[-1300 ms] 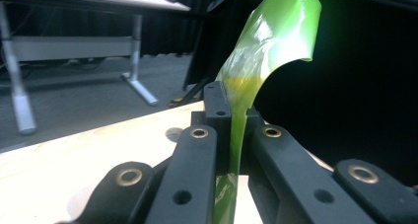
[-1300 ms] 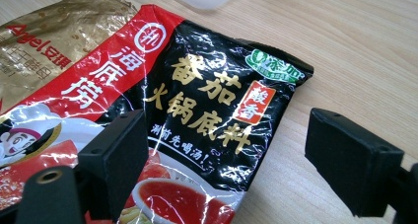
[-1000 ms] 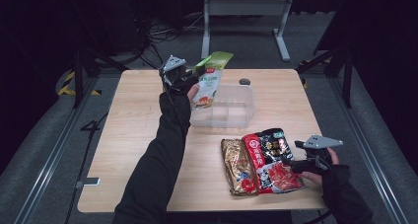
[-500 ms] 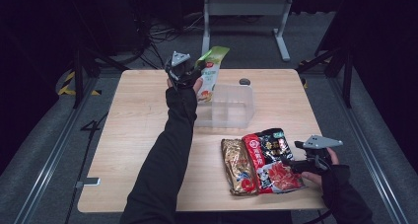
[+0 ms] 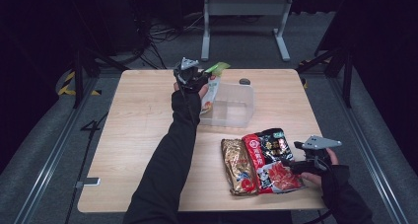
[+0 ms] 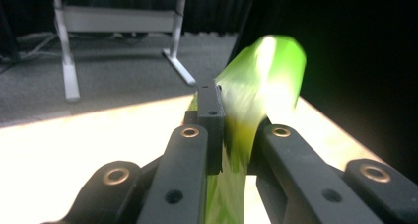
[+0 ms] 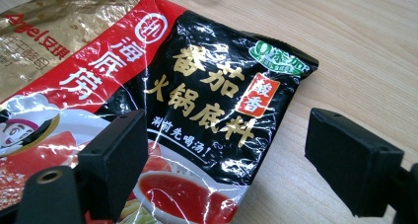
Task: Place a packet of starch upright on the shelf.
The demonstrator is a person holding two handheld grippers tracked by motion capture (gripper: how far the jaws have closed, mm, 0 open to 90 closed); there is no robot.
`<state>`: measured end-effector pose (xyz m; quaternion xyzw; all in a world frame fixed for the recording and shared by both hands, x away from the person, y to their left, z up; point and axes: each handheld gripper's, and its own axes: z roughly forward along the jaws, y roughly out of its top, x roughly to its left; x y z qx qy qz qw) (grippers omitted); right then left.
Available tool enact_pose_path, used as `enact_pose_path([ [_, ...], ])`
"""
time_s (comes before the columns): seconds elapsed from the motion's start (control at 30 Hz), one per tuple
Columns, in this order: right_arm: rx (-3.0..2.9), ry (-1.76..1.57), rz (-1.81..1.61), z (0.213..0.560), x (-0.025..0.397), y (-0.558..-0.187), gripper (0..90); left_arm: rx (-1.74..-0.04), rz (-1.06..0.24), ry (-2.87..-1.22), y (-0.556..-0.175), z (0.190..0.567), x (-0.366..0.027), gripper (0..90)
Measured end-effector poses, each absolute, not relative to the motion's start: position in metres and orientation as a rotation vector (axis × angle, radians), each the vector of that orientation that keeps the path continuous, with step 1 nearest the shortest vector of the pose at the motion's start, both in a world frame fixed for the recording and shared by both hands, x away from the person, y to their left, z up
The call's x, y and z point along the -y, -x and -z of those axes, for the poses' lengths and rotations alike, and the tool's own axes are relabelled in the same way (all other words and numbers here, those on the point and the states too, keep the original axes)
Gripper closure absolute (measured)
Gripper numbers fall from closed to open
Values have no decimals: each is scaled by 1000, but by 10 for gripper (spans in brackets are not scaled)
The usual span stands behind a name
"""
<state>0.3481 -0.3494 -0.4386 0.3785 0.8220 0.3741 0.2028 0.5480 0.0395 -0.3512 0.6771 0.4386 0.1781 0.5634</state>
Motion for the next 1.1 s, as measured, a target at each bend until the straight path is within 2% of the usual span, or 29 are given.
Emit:
enact_pose_path([
  [0.1, -2296, -1055, -1042, 439, 349, -348, 172, -1012, -363, -1603, -546, 356, -50, 841],
  [0.17, -2297, -1055, -1040, 439, 349, -348, 172, -969, -325, -1674, -544, 357, -55, 771],
  [0.3, -2300, -1056, -1032, 440, 348, -348, 172, -886, -329, -1758, -535, 356, -64, 701],
  [0.33, -2302, -1056, -1031, 440, 348, -348, 172, -871, -327, -1774, -533, 356, -66, 615],
  [0.57, -2311, -1051, -1023, 441, 346, -348, 173, -716, -341, -1962, -505, 367, -94, 583],
  [0.83, -2319, -1049, -1010, 442, 344, -349, 173, -683, -315, -2123, -499, 392, -101, 648],
  [0.9, -2320, -1049, -1006, 442, 344, -350, 173, -658, -316, -2181, -499, 397, -96, 706],
  [0.97, -2322, -1046, -1004, 443, 343, -350, 173, -640, -383, -2302, -500, 404, -82, 767],
  [1.0, -2322, -1046, -1003, 443, 343, -350, 173, -626, -389, -2312, -501, 407, -79, 805],
  [1.1, -2320, -1049, -1003, 443, 344, -350, 173, -647, -388, -2302, -501, 407, -76, 844],
])
